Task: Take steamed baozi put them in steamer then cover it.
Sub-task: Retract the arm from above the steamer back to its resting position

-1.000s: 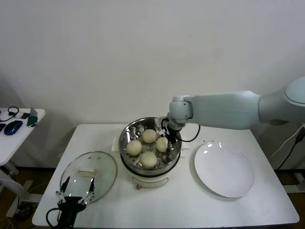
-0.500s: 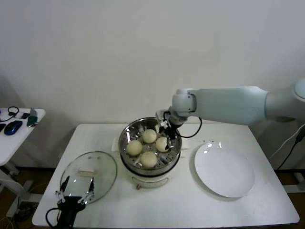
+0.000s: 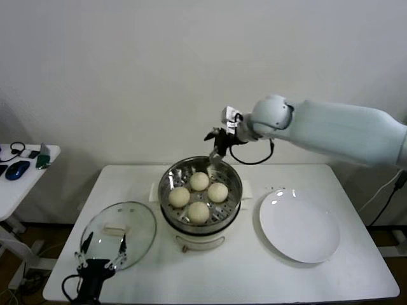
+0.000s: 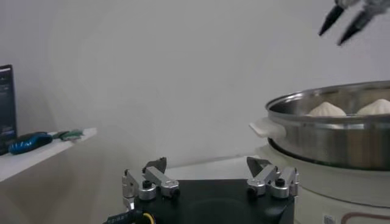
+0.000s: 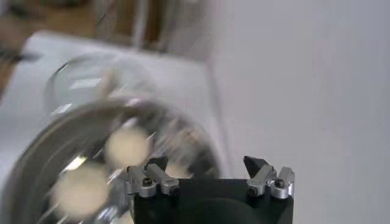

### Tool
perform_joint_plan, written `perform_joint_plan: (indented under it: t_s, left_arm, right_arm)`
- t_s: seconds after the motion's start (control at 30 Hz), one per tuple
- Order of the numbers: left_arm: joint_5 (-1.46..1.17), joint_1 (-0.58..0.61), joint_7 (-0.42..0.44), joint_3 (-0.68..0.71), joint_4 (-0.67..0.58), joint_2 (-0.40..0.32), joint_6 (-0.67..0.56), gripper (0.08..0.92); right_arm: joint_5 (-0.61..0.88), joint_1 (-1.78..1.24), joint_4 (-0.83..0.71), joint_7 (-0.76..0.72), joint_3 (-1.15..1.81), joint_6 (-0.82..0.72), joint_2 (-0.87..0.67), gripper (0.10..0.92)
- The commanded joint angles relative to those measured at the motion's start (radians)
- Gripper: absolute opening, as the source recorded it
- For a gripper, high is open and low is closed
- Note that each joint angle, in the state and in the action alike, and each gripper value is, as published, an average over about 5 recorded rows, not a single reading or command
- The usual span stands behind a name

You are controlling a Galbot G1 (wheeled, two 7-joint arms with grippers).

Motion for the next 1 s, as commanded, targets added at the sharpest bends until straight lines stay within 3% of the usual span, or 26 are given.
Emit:
perform_joint_plan:
  t_s: [0.03,0.3,0.53,0.73,1.0]
  left_arm:
    - [-0.025,-0.014,-0.034,0.008,0.001,0.002,-0.004,0.823]
    - [0.012,-0.051,-0.052,0.022,0.015,-0.001,0.059,0.823]
    - [0.037,-0.075,-0.047,0.019,0.020,0.011,0.074,0.823]
    - [0.054,-0.101,-0.045,0.014,0.035,0.025,0.049,0.823]
    - [0.117,-0.090,-0.040,0.005,0.056,0.057,-0.020,0.823]
  right_arm:
    - [-0.039,-0.494,0.120,0.464,0.632,0.069,-0.268,0.823]
    - [-0.222,-1.286,0.244,0.410,1.305,0.152,-0.437,0.823]
    - [-0.379,-1.934,0.304,0.267,1.907,0.305,-0.313,0.823]
    - [-0.416,-2.212,0.330,0.201,2.079,0.487,-0.132,0.823]
    - [-0.477,-2.336,0.258,0.153,2.060,0.731,0.055,0.823]
